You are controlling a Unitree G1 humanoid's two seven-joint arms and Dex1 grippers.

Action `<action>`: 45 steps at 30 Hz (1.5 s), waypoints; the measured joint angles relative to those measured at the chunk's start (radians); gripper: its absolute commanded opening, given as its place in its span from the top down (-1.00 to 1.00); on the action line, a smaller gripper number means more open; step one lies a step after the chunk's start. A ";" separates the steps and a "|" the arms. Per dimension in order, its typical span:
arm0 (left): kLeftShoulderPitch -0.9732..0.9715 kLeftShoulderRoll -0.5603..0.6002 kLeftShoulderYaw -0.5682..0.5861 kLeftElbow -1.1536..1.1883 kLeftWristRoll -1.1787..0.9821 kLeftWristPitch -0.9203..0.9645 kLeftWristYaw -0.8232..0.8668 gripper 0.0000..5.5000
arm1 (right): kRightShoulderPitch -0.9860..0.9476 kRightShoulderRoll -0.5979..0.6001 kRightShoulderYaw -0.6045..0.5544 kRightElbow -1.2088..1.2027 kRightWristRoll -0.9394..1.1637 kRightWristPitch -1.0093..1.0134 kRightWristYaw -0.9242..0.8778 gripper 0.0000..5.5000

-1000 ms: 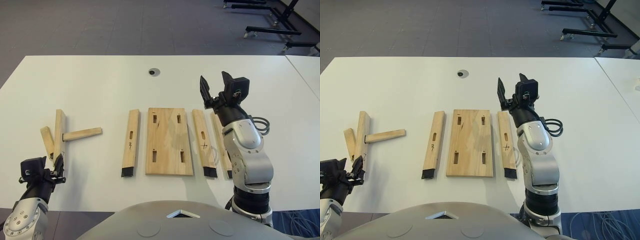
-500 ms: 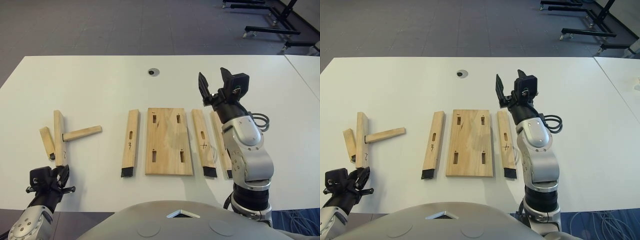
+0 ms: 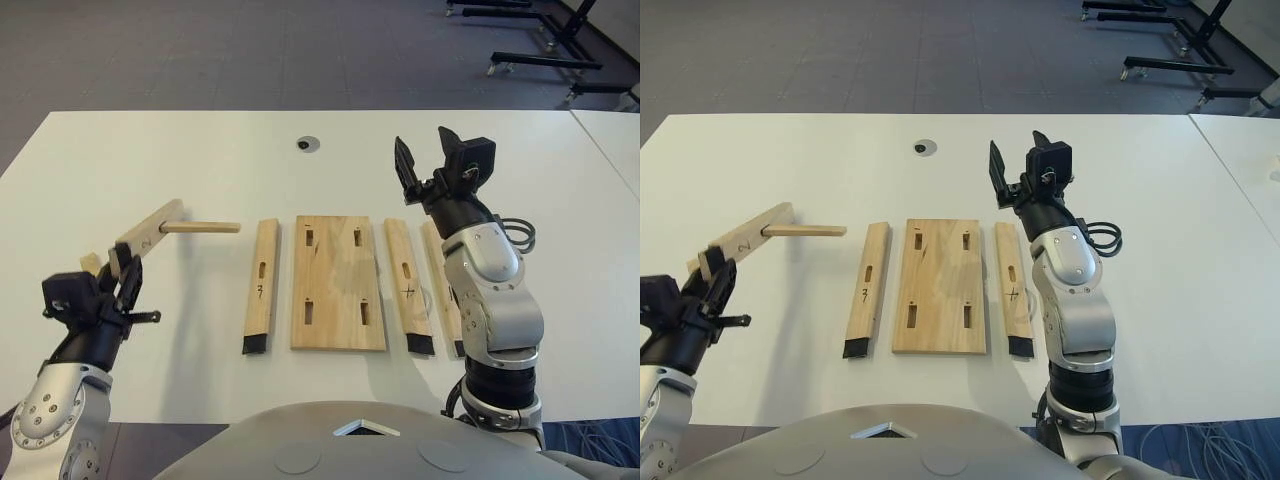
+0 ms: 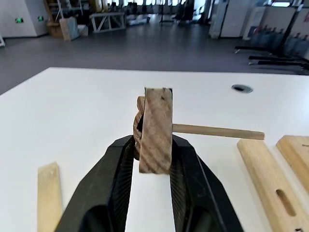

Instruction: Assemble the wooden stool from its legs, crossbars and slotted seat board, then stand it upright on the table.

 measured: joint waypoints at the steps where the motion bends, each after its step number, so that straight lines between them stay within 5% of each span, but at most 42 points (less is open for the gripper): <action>1: -0.012 0.000 -0.002 -0.023 -0.009 0.026 0.019 0.65 | -0.005 -0.001 0.000 0.004 0.000 -0.003 0.003 -0.20; 8: -0.167 0.035 -0.106 0.553 0.133 -0.121 -0.049 0.66 | -0.019 -0.009 -0.009 0.012 0.003 -0.008 0.015 -0.20; 13: -0.145 0.031 -0.125 0.600 0.144 -0.173 -0.086 0.66 | -0.019 -0.020 -0.011 0.012 0.010 -0.008 0.024 -0.20; 23: -0.089 0.010 -0.146 0.529 0.167 -0.191 -0.074 -0.01 | -0.026 -0.024 -0.012 0.012 0.013 -0.007 0.032 -0.20; 33: -0.245 0.004 -0.194 0.663 0.208 -0.224 -0.064 -0.01 | -0.033 -0.023 -0.001 0.022 0.013 -0.005 0.033 -0.20; 45: -0.233 0.014 -0.223 0.705 0.244 -0.264 -0.075 0.63 | -0.036 -0.023 0.000 0.029 0.013 -0.006 0.038 -0.20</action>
